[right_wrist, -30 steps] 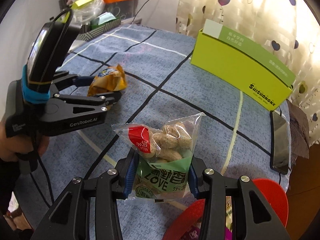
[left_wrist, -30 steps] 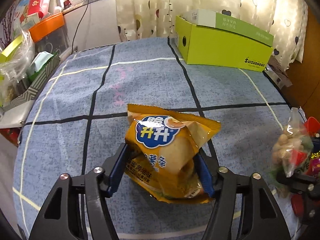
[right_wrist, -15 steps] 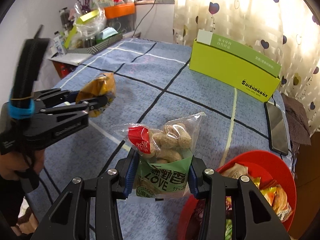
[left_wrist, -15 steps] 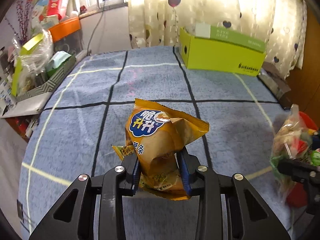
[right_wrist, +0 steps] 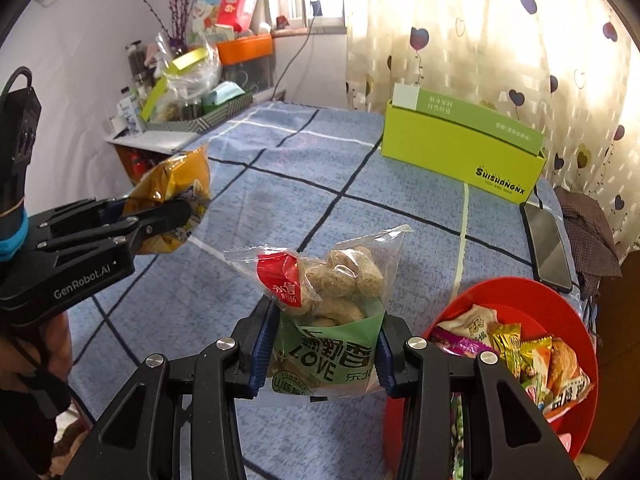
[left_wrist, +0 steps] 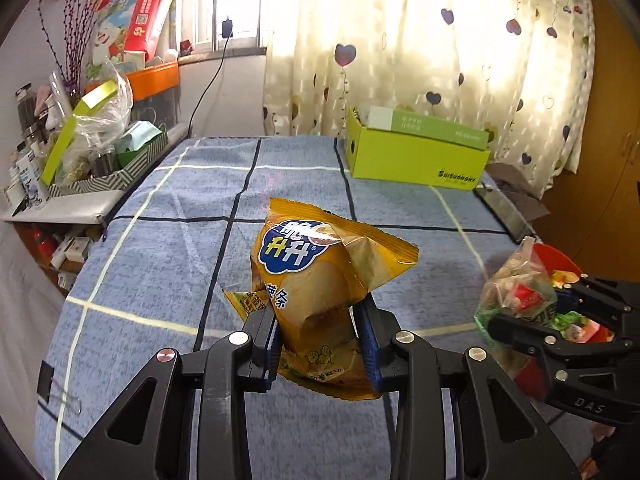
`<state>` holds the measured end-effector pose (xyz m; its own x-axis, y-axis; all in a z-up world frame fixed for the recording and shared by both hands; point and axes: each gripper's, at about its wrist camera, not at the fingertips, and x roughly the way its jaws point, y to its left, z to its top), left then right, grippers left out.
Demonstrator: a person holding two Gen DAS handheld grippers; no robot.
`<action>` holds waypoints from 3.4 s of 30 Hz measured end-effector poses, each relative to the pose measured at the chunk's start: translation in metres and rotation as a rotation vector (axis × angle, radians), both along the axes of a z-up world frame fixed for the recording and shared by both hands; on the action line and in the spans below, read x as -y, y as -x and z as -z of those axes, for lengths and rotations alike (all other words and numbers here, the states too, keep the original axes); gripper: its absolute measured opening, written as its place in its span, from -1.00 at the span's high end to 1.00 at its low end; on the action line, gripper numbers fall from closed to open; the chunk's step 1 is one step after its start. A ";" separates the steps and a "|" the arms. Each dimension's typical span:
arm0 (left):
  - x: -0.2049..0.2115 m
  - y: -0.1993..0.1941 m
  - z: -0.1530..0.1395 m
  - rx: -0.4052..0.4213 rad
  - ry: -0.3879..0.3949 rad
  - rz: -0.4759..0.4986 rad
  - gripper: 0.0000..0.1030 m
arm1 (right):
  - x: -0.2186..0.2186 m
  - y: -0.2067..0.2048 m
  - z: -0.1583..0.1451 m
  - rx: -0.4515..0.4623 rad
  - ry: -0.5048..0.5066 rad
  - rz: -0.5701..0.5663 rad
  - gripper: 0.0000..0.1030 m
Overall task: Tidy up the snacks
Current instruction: 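Carry the yellow chip bag and peanut bag over the red basket with both grippers, then open both grippers to drop the chip bag and peanut bag into the basket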
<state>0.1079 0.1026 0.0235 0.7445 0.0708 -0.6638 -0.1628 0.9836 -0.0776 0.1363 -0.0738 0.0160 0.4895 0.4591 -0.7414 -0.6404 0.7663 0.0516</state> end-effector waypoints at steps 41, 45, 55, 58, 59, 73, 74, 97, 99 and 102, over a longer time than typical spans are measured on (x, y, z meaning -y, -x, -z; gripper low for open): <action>0.109 0.038 -0.024 0.065 0.003 0.195 0.33 | 0.110 0.055 -0.030 0.059 -0.094 0.183 0.21; 0.118 0.034 -0.025 0.063 -0.001 0.214 0.33 | 0.122 0.052 -0.029 0.059 -0.099 0.209 0.21; 0.140 0.024 -0.025 0.062 0.003 0.262 0.33 | 0.158 0.041 -0.027 0.062 -0.103 0.295 0.21; 0.142 0.022 -0.025 0.065 0.010 0.274 0.33 | 0.174 0.036 -0.026 0.061 -0.100 0.339 0.21; 0.143 0.021 -0.025 0.066 0.011 0.277 0.33 | 0.178 0.034 -0.026 0.060 -0.100 0.349 0.21; 0.178 0.008 -0.014 0.026 0.045 0.400 0.33 | 0.190 0.020 0.008 -0.021 -0.050 0.372 0.20; 0.184 0.007 -0.010 0.014 0.048 0.420 0.33 | 0.189 0.019 0.010 -0.022 -0.048 0.371 0.20; 0.220 -0.034 0.022 -0.059 0.043 0.519 0.32 | 0.182 -0.021 0.030 -0.028 -0.091 0.359 0.20; 0.221 -0.042 0.022 -0.051 0.034 0.514 0.32 | 0.183 -0.026 0.030 -0.031 -0.101 0.366 0.20; 0.220 -0.054 0.022 -0.045 0.025 0.504 0.32 | 0.186 -0.032 0.029 -0.041 -0.113 0.373 0.16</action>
<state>0.1615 -0.1172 0.0016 0.6530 -0.3063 -0.6926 0.3278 0.9388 -0.1060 0.1680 -0.2594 -0.0133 0.6094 0.3350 -0.7186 -0.3144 0.9342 0.1689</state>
